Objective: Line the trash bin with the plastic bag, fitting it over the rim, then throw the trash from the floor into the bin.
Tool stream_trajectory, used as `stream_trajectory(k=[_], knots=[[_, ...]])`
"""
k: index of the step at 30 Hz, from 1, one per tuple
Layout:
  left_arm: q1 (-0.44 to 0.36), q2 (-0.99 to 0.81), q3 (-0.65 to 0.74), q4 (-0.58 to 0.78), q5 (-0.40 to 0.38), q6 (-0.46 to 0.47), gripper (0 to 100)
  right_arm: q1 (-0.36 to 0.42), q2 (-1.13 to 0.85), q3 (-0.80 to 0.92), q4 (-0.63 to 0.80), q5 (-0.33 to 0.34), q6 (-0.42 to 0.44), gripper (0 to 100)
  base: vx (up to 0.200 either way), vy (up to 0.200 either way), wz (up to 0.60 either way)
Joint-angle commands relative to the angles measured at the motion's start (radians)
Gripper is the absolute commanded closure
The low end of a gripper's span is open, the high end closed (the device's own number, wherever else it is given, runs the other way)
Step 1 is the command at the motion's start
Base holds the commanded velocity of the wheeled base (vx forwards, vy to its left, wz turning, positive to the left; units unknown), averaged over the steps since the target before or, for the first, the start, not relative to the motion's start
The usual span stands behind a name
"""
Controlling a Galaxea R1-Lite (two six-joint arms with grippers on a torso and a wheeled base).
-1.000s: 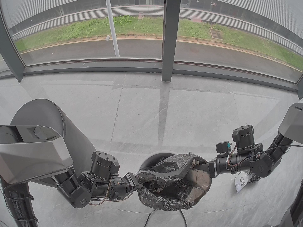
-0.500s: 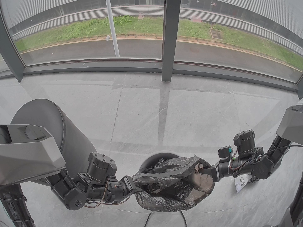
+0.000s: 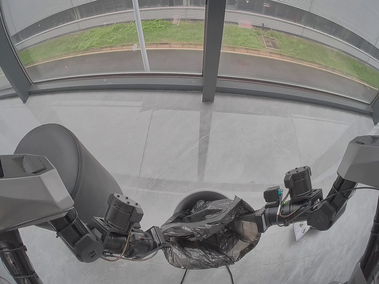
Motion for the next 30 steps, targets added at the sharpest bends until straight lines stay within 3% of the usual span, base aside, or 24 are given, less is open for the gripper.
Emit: stream_trajectory(k=[1, 5, 10, 14, 15, 21, 30], knots=[[0.022, -0.008, -0.002, 0.053, 0.011, 0.039, 100, 0.001, 0.006, 0.0, 0.0, 0.0, 0.0, 100, 0.0, 0.0, 0.0], [0.022, -0.002, -0.012, 0.091, 0.046, 0.101, 100, 0.005, 0.006, 0.0, 0.0, 0.001, -0.003, 100, 0.0, 0.0, 0.0], [0.023, 0.013, -0.043, 0.1, 0.055, 0.119, 100, 0.003, 0.017, 0.003, 0.001, 0.001, -0.006, 100, 0.0, 0.0, 0.0], [0.043, 0.044, -0.103, 0.115, 0.106, 0.134, 100, -0.002, 0.047, -0.003, -0.002, -0.003, -0.011, 100, 0.0, 0.0, 0.0], [0.049, 0.05, -0.12, 0.117, 0.112, 0.145, 100, -0.005, 0.057, -0.008, -0.005, -0.003, -0.009, 0, 0.0, 0.0, 0.0], [0.055, 0.076, -0.2, 0.148, 0.115, 0.199, 100, -0.065, 0.123, -0.052, -0.086, -0.078, -0.016, 0, 0.0, 0.0, 0.0], [0.06, 0.128, -0.321, 0.184, 0.117, 0.202, 100, -0.088, 0.19, -0.233, -0.08, -0.108, -0.037, 0, 0.0, 0.0, 0.0]])
